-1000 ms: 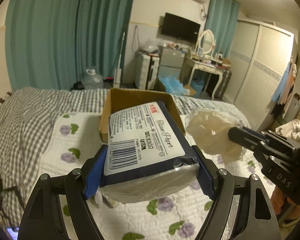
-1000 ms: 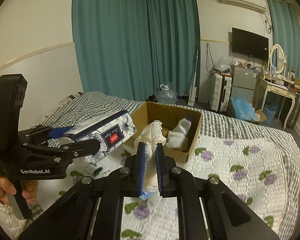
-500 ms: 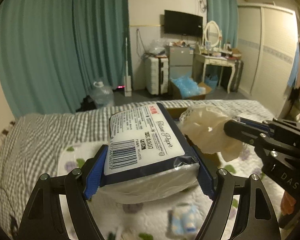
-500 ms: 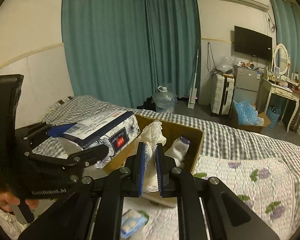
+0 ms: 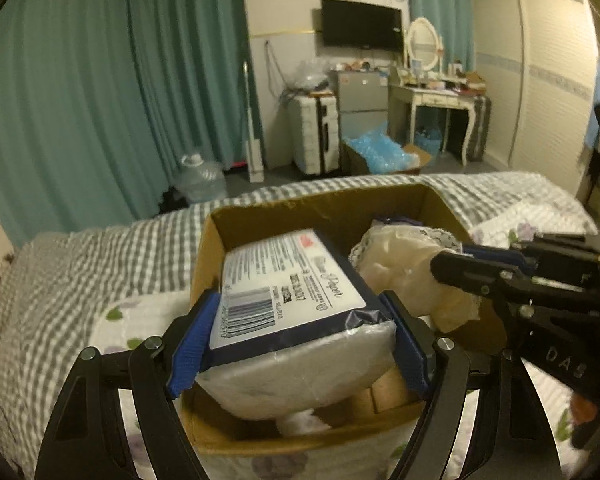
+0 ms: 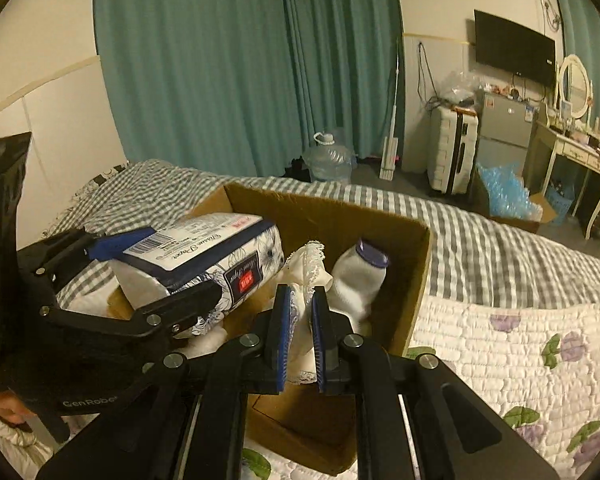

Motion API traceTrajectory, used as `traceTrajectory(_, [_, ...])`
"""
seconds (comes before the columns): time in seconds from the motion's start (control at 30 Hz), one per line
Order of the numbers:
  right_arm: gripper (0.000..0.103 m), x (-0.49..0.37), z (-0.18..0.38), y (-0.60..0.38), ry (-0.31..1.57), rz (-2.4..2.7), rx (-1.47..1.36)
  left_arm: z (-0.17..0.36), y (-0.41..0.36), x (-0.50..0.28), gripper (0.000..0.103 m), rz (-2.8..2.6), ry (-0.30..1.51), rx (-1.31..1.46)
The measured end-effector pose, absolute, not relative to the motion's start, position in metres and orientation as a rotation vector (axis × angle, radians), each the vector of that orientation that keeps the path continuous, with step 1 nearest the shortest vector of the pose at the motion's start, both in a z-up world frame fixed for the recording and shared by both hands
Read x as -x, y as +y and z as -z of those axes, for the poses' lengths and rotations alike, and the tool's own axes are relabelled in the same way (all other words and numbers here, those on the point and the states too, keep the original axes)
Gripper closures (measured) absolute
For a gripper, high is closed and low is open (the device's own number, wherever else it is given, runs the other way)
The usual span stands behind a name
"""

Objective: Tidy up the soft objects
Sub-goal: 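Carry the tissue packet and lace sock to the box and release both, then withdraw both tools from the box toward the remaining items on the bed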

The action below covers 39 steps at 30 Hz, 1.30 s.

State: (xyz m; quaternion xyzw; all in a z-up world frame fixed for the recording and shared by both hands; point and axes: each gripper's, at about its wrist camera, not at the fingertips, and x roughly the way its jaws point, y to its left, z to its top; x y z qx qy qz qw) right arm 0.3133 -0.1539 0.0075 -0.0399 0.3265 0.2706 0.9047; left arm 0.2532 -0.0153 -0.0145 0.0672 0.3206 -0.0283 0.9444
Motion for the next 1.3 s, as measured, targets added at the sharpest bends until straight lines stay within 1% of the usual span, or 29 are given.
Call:
traceTrajectory(0.13, [0.092,-0.316,-0.010,-0.159,0.678,-0.529,0.074,0.013,-0.020,-0.252,0.024,0.072,0.663,-0.140])
traceTrajectory(0.17, [0.086,-0.315,-0.012,-0.161,0.676,-0.518,0.071,0.010,-0.019,-0.251,0.022,0.067,0.656,-0.143])
traceTrajectory(0.2, [0.077,-0.315,-0.015,-0.162,0.676,-0.509,0.069,0.007,-0.019,-0.249,0.022,0.061,0.653,-0.150])
traceTrajectory(0.27, [0.068,-0.309,-0.025,-0.168,0.665,-0.480,0.060,0.000,-0.020,-0.243,0.022,0.056,0.662,-0.160])
traceTrajectory(0.33, [0.063,-0.299,-0.037,-0.173,0.647,-0.456,0.055,-0.010,-0.018,-0.234,0.022,0.043,0.668,-0.151])
traceTrajectory(0.37, [0.059,-0.295,-0.042,-0.176,0.642,-0.451,0.054,-0.015,-0.016,-0.229,0.022,0.042,0.668,-0.143])
traceTrajectory(0.4, [0.052,-0.287,-0.051,-0.179,0.635,-0.441,0.051,-0.021,-0.014,-0.221,0.022,0.046,0.666,-0.128])
traceTrajectory(0.47, [0.047,-0.273,-0.066,-0.182,0.623,-0.436,0.051,-0.033,-0.011,-0.206,0.021,0.045,0.662,-0.112])
traceTrajectory(0.5, [0.046,-0.264,-0.077,-0.184,0.609,-0.432,0.055,-0.042,-0.010,-0.194,0.016,0.040,0.654,-0.104])
traceTrajectory(0.53, [0.045,-0.253,-0.088,-0.186,0.593,-0.427,0.065,-0.048,-0.009,-0.185,0.013,0.035,0.645,-0.101])
traceTrajectory(0.6, [0.037,-0.229,-0.110,-0.187,0.564,-0.414,0.082,-0.064,-0.007,-0.162,0.012,0.026,0.615,-0.097])
traceTrajectory(0.67, [0.032,-0.210,-0.127,-0.188,0.545,-0.410,0.090,-0.076,-0.005,-0.145,0.012,0.015,0.602,-0.098])
traceTrajectory(0.77, [0.026,-0.175,-0.151,-0.189,0.525,-0.402,0.103,-0.094,0.000,-0.113,0.012,0.006,0.567,-0.090])
traceTrajectory(0.83, [0.026,-0.155,-0.161,-0.189,0.515,-0.411,0.117,-0.100,0.003,-0.099,0.012,0.006,0.553,-0.086])
traceTrajectory(0.87, [0.024,-0.145,-0.164,-0.189,0.511,-0.415,0.126,-0.103,0.004,-0.091,0.012,0.007,0.553,-0.087])
traceTrajectory(1.0, [0.011,-0.108,-0.175,-0.187,0.486,-0.410,0.159,-0.109,0.010,-0.070,0.012,-0.011,0.544,-0.069])
traceTrajectory(1.17, [0.003,-0.081,-0.174,-0.183,0.467,-0.410,0.161,-0.099,0.019,-0.053,0.012,-0.034,0.543,-0.040])
traceTrajectory(1.3, [0.002,-0.076,-0.157,-0.180,0.486,-0.430,0.151,-0.080,0.025,-0.043,0.012,-0.041,0.555,-0.018])
